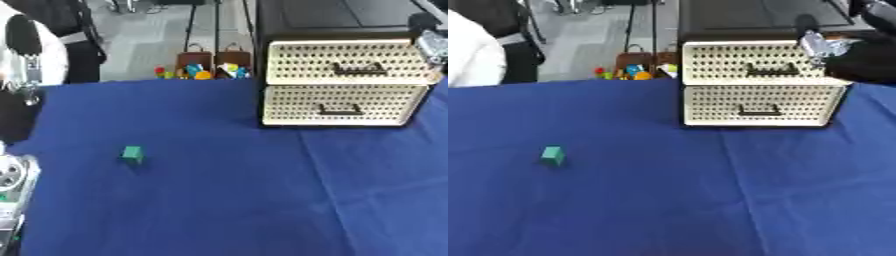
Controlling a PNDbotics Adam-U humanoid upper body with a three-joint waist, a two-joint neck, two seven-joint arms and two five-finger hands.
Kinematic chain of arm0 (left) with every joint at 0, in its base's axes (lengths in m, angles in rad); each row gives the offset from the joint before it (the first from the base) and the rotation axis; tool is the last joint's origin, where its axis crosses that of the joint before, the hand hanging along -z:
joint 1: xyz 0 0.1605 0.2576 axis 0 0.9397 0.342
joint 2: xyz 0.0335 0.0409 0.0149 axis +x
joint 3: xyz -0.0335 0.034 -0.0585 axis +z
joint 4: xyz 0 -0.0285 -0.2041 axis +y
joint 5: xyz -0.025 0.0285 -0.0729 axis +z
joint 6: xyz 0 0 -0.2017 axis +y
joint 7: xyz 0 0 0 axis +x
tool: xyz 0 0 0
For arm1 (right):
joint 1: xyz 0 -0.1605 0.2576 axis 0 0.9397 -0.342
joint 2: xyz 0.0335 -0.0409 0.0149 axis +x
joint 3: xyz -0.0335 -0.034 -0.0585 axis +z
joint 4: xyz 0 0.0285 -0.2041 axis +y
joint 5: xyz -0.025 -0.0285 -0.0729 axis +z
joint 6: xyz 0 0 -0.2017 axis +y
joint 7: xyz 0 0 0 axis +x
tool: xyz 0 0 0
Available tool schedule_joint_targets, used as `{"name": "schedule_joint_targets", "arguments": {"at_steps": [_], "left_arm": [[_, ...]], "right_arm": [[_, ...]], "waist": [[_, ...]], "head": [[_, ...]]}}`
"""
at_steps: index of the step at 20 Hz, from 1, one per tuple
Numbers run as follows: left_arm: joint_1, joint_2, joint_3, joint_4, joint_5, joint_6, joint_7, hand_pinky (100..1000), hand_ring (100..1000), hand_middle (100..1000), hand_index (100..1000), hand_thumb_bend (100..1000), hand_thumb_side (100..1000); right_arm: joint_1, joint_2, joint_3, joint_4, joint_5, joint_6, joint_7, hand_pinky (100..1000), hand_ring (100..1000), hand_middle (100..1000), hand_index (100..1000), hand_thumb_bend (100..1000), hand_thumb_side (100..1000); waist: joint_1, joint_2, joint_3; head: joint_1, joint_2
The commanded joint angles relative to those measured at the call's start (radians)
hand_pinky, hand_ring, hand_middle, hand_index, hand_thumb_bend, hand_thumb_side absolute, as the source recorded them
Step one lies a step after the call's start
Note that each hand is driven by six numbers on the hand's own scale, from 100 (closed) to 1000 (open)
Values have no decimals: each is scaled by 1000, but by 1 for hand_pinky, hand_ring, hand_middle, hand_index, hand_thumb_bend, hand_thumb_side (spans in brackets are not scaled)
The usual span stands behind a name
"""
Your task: Pick up objects from table and place into drawer.
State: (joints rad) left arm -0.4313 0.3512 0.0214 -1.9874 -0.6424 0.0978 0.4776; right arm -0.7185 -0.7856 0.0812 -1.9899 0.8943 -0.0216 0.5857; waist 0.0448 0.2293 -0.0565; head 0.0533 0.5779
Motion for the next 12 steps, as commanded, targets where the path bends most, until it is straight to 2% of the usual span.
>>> {"name": "schedule_joint_targets", "arguments": {"at_steps": [1, 5, 6, 9, 12], "left_arm": [[-6, 14, 1, -13, 6, -2, 3, 832, 962, 874, 955, 439, 1000], [-5, 13, 0, -13, 10, -2, 4, 830, 961, 872, 952, 435, 1000], [-5, 13, 0, -13, 10, -2, 4, 829, 960, 871, 951, 433, 1000], [-5, 12, -1, -13, 12, -3, 5, 828, 959, 870, 951, 425, 1000], [-3, 9, -1, -13, 14, -3, 8, 826, 958, 868, 949, 419, 1000]], "right_arm": [[1, -63, 1, -10, -49, -8, 24, 252, 454, 638, 914, 239, 801], [18, -88, 11, -10, -85, -1, 55, 228, 426, 612, 933, 431, 730], [20, -90, 13, -10, -91, 0, 63, 223, 420, 604, 940, 507, 697], [23, -94, 17, -10, -107, 0, 88, 221, 418, 589, 943, 535, 694], [24, -96, 19, -10, -113, 3, 102, 216, 418, 565, 955, 521, 675]], "waist": [[-5, -15, -2], [-6, -11, -1], [-6, -11, 0], [-6, -10, 3], [-7, -8, 3]], "head": [[2, -12], [2, -58], [2, -66], [2, -86], [-3, -98]]}}
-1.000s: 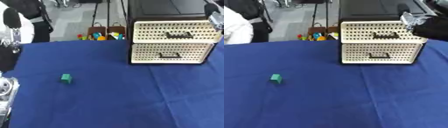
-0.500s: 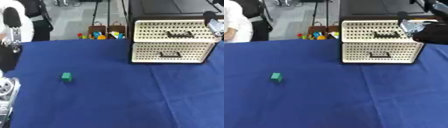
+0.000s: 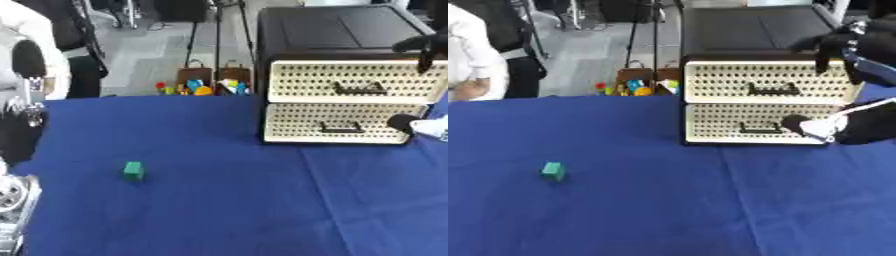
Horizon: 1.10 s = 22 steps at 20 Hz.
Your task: Pick up objects from table and place into drawer.
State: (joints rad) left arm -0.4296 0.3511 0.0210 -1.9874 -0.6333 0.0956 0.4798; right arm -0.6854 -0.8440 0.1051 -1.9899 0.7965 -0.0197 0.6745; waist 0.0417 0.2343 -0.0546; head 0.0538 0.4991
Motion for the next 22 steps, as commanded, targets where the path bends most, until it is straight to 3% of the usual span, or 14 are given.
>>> {"name": "schedule_joint_targets", "arguments": {"at_steps": [1, 10, 14, 22], "left_arm": [[-4, 9, -1, -13, 6, -1, 7, 826, 958, 868, 948, 418, 1000], [-3, 2, -5, -13, 10, 1, 7, 827, 957, 859, 936, 404, 1000], [-2, -1, -7, -13, 12, 1, 5, 824, 956, 854, 926, 400, 1000], [-2, -4, -10, -13, 16, 1, 4, 820, 955, 848, 919, 394, 1000]], "right_arm": [[-7, -38, -3, -10, -16, 2, 20, 214, 418, 561, 956, 520, 675], [1, -34, 35, -10, -32, 24, 68, 172, 393, 529, 946, 401, 634], [-2, -31, 39, -10, 1, 55, 24, 112, 345, 478, 899, 325, 671], [10, -17, 69, -10, 29, 88, -8, 100, 336, 465, 895, 319, 678]], "waist": [[-4, -12, 1], [-3, -4, 8], [-3, -1, 11], [-3, 2, 15]], "head": [[-5, -20], [-18, -3], [-22, 1], [-22, 1]]}}
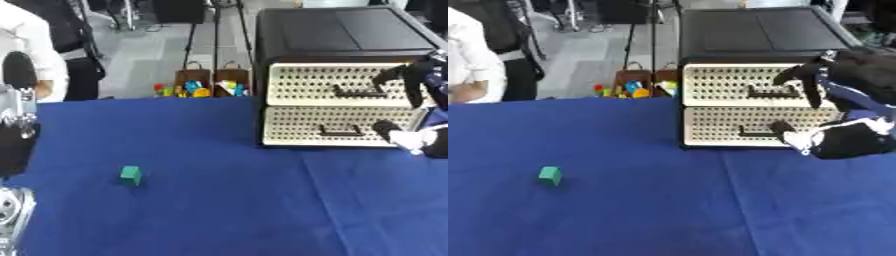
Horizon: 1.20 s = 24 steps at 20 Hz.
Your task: Pick up objects from table and place into drawer.
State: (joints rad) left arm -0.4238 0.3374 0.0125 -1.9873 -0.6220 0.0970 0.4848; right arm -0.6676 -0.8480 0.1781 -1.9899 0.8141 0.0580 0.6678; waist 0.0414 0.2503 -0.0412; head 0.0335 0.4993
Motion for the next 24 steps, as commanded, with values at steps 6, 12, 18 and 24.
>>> {"name": "schedule_joint_targets", "arguments": {"at_steps": [6, 12, 18, 24], "left_arm": [[-5, 8, -3, -13, 8, -2, -4, 816, 960, 846, 918, 392, 1000], [-5, 6, -4, -13, 11, -5, -8, 814, 962, 843, 916, 388, 1000], [-1, 5, -5, -13, 15, -8, -11, 813, 963, 857, 915, 385, 1000], [0, 4, -6, -13, 18, -9, -11, 813, 963, 857, 914, 383, 1000]], "right_arm": [[-15, -3, -3, -10, 11, 27, 8, 100, 332, 467, 898, 323, 679], [-18, 9, 1, -10, 13, 52, 29, 100, 331, 464, 902, 327, 679], [-27, 15, 4, -10, 23, 91, 61, 100, 331, 461, 904, 334, 677], [-33, 15, 7, -10, 24, 117, 85, 100, 330, 459, 903, 339, 675]], "waist": [[-3, -12, 4], [-1, -10, 8], [0, -9, 12], [1, -7, 15]], "head": [[-2, -3], [-4, -5], [-15, -5], [-21, -6]]}}
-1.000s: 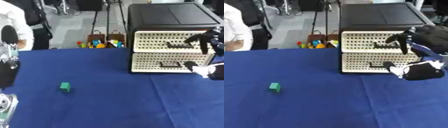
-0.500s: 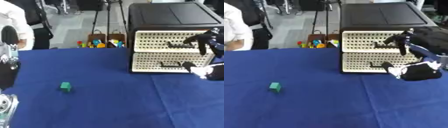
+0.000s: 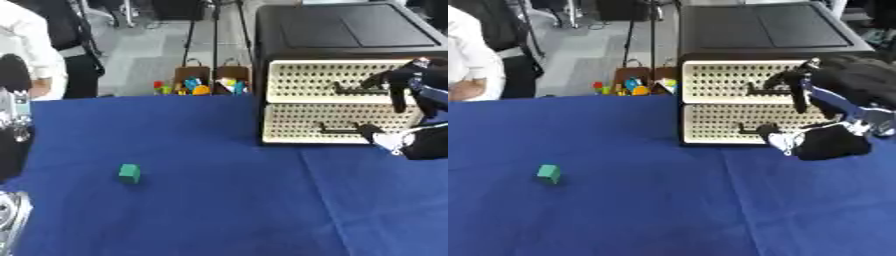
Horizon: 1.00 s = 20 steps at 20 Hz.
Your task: Pick up objects from table and place into drawer.
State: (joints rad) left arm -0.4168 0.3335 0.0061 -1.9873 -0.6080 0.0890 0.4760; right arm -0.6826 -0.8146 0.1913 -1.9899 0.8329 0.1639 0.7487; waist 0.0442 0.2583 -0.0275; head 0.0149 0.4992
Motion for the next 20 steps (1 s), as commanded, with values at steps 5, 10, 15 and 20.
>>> {"name": "schedule_joint_targets", "arguments": {"at_steps": [5, 10, 15, 20], "left_arm": [[-4, 6, -2, -13, 7, -1, -5, 813, 963, 857, 913, 381, 1000], [-3, 4, -4, -13, 10, -2, -7, 814, 963, 858, 913, 378, 1000], [1, 3, -4, -13, 13, -3, -7, 814, 964, 858, 913, 377, 1000], [1, 1, -5, -13, 18, -4, -7, 814, 964, 858, 913, 376, 1000]], "right_arm": [[-19, -19, -11, -10, 10, 43, 14, 100, 327, 455, 903, 349, 672], [-28, -17, -10, -7, 24, 75, 32, 100, 324, 452, 903, 355, 668], [-44, -11, -9, 33, 18, 91, 25, 100, 316, 443, 903, 364, 678], [-52, -2, -5, 88, -4, 89, -1, 100, 310, 437, 902, 386, 683]], "waist": [[0, -13, 5], [1, -13, 7], [2, -13, 10], [3, -12, 12]], "head": [[-11, -9], [-15, -11], [-19, -5], [-21, -2]]}}
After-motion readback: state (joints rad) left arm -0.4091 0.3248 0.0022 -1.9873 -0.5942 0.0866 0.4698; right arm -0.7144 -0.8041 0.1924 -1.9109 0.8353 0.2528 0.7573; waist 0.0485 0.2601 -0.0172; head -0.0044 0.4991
